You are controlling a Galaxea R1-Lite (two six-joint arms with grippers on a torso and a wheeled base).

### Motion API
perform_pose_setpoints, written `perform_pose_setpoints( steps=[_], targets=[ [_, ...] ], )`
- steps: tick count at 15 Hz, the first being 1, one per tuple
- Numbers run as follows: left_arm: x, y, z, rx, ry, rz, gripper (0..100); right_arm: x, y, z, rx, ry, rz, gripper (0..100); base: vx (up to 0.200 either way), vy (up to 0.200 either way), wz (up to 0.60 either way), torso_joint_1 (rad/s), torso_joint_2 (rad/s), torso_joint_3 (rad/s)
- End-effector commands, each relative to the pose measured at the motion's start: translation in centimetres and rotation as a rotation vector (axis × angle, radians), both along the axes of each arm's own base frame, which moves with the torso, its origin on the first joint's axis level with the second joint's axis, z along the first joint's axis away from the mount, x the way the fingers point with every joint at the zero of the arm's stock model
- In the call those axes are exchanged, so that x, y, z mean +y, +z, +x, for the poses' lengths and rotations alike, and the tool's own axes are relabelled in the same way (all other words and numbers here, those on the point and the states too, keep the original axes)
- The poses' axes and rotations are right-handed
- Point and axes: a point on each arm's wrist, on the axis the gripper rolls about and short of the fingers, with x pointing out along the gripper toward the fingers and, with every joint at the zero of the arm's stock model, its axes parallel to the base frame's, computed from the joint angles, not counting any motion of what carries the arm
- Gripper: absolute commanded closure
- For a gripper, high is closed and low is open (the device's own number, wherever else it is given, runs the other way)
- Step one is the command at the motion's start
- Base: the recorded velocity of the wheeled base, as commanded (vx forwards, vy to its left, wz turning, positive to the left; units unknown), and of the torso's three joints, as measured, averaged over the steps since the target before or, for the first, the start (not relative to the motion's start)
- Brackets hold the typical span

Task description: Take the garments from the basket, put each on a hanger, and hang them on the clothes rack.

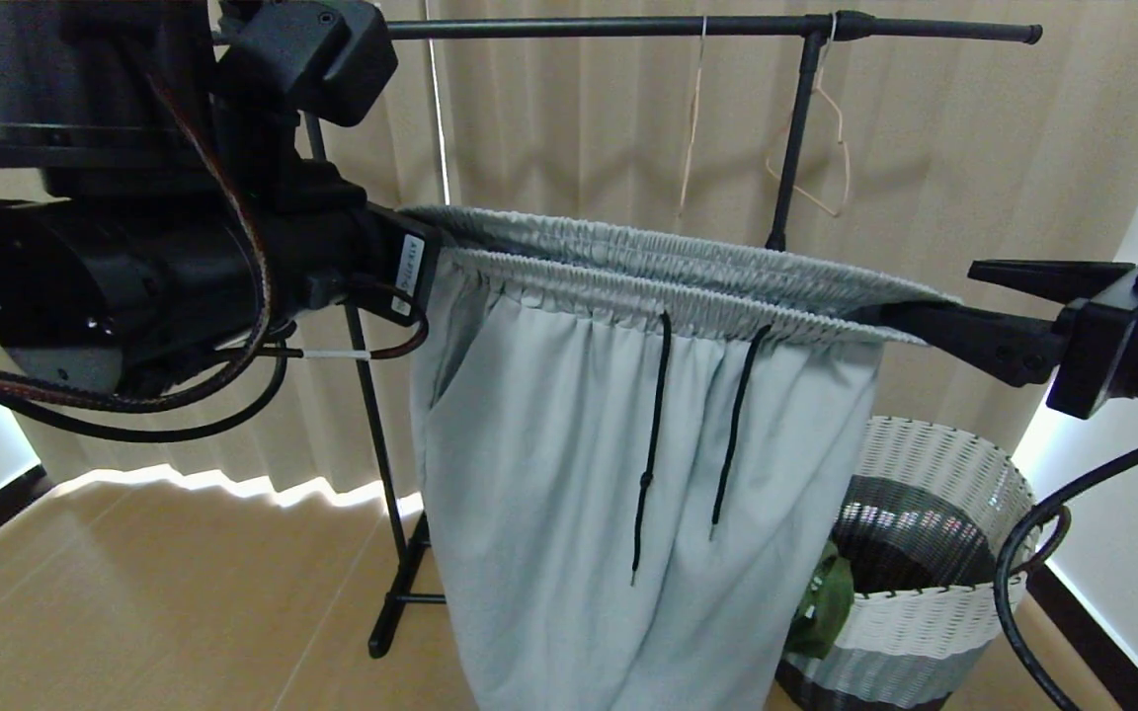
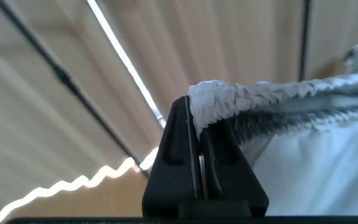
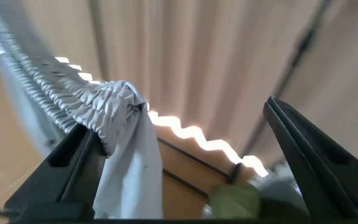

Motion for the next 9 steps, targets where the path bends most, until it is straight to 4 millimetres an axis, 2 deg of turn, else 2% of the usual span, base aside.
perform_pose_setpoints(
  steps=[1,5,9],
  targets=[
    [0.0,-0.4,0.2,0.006,0.023,0.02,100,-0.1,-0.2,-1.1,-0.011,0.06,0.011,0,0.0,0.0,0.0,0.0,0.0,0.0],
    [0.5,-0.8,0.8,0.014,0.086,0.036,100,-0.3,-0.2,-2.2,-0.022,0.151,0.029,0,0.0,0.0,0.0,0.0,0.0,0.0],
    [1.0,-1.3,1.1,0.028,0.105,0.05,100,-0.6,-0.7,-2.5,-0.009,0.143,0.017,0,0.0,0.0,0.0,0.0,0.0,0.0]
  ],
)
